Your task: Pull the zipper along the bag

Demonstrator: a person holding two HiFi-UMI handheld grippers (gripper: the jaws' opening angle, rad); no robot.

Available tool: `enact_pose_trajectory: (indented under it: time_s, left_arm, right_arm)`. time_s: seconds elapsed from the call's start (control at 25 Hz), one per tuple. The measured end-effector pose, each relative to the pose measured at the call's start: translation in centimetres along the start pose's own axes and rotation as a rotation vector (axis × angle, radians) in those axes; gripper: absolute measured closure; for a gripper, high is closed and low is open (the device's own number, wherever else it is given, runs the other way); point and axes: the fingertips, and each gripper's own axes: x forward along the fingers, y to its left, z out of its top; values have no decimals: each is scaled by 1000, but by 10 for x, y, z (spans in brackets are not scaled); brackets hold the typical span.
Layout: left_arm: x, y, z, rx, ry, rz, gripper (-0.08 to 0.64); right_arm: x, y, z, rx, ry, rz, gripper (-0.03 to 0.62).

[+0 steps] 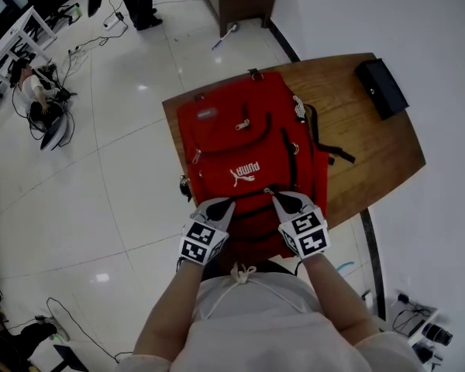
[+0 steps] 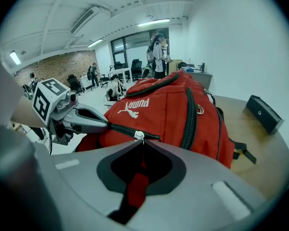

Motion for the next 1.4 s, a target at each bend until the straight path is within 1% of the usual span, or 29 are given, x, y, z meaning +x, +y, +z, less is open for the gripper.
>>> enact_pose_trajectory:
  time_s: [0.12, 0.2, 0.4, 0.48, 0.64, 0.76, 0.8, 0.88, 0.92, 1.0, 1.08, 1.2, 1.4]
  left_arm:
    - [-1, 1, -1, -24, -12, -10, 555]
    - [-2, 0, -1, -27, -15, -8, 555]
    - [-1, 0, -2, -41, -22, -16, 555]
    - [-1, 1, -3, -49, -22, -22, 555]
    - [-1, 0, -4, -62, -29, -31, 554]
    - [-6, 2, -3, -77, -41, -21, 554]
    - [-9, 3, 0, -79, -58, -5, 554]
    - [-21, 3, 12, -78, -115, 30, 554]
    - [-28, 1, 21, -73, -149, 43, 554]
    - [-45, -5, 43, -50, -219, 63, 554]
    - [-63, -11, 64, -34, -291, 78, 554]
    - [-93, -19, 86, -25, -383, 112, 554]
    - [-145, -43, 101, 42, -468, 184, 554]
  right_arm:
    - [-3, -11, -6, 38, -1, -20, 578]
    - [-4, -20, -10, 55, 0, -34, 578]
    - [1, -29, -14, 54, 8, -56, 577]
    - [4, -29, -15, 67, 8, -55, 576]
    - [4, -25, -21, 136, -11, -16, 574]
    - [-1, -31, -22, 147, -28, -51, 552]
    - [-5, -32, -20, 144, -50, -65, 545]
    - [-16, -34, -10, 134, -124, -79, 551]
    - [-23, -32, -2, 120, -173, -78, 584]
    - [-37, -24, 16, 67, -270, -56, 586]
    - [-50, -13, 33, -2, -340, -40, 586]
    - [-64, 5, 49, -62, -401, -30, 586]
    - [-96, 38, 59, -97, -496, 14, 586]
